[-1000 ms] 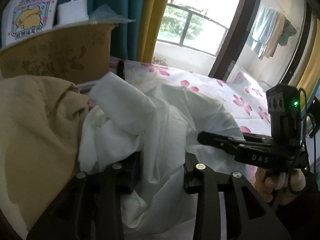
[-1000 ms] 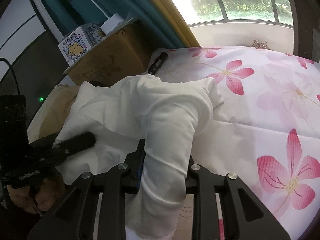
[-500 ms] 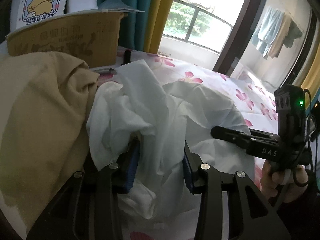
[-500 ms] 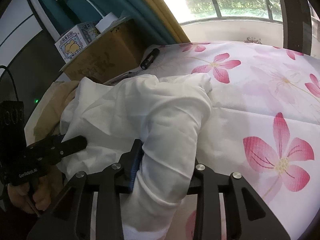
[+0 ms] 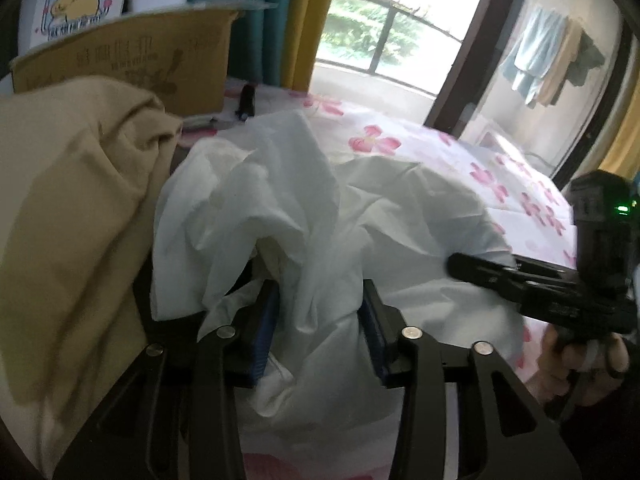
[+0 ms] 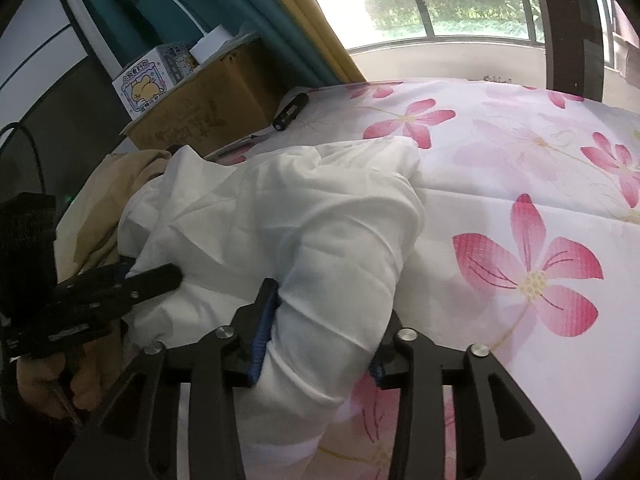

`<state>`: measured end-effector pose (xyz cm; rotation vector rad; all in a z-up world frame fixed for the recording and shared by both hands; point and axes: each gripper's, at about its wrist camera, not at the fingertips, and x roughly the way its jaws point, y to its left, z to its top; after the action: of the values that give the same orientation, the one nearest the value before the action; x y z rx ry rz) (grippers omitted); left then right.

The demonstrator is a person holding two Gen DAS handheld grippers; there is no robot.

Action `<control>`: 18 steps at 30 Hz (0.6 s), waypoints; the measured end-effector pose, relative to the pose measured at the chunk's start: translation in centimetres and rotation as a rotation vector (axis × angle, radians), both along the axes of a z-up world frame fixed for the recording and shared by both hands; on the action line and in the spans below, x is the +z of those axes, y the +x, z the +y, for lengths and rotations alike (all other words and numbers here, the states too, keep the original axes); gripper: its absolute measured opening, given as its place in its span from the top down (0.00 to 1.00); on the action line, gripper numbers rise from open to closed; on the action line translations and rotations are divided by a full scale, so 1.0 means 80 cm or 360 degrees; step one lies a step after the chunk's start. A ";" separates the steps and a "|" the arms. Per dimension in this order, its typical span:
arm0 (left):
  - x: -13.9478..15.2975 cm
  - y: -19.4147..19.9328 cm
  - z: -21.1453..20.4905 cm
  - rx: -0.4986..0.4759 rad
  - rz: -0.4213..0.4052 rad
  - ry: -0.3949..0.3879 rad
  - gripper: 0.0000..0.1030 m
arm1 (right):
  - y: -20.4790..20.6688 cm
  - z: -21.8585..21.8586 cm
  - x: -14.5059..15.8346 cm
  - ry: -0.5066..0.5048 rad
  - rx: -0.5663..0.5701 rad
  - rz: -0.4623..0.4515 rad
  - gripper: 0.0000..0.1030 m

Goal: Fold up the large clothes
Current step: 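Lower the white bundle beside the beige blanket and open both grippers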

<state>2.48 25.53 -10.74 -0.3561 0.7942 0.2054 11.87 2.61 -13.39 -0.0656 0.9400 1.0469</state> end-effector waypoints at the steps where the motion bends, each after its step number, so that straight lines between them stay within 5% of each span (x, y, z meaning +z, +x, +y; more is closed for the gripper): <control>1: 0.000 0.002 -0.001 0.0010 0.0002 0.0010 0.54 | 0.000 -0.002 0.000 -0.0005 -0.0014 -0.0010 0.53; 9: -0.006 0.019 -0.004 0.0075 -0.0031 0.0100 0.44 | 0.003 -0.017 0.003 -0.0009 -0.0049 -0.0036 0.47; 18: 0.006 0.012 -0.013 0.0139 0.0021 0.0085 0.43 | 0.009 -0.039 0.008 -0.0028 -0.0088 -0.0022 0.30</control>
<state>3.45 24.46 -10.25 -0.3397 0.7855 0.3104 12.59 -0.50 -12.72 -0.0607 0.9339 0.9859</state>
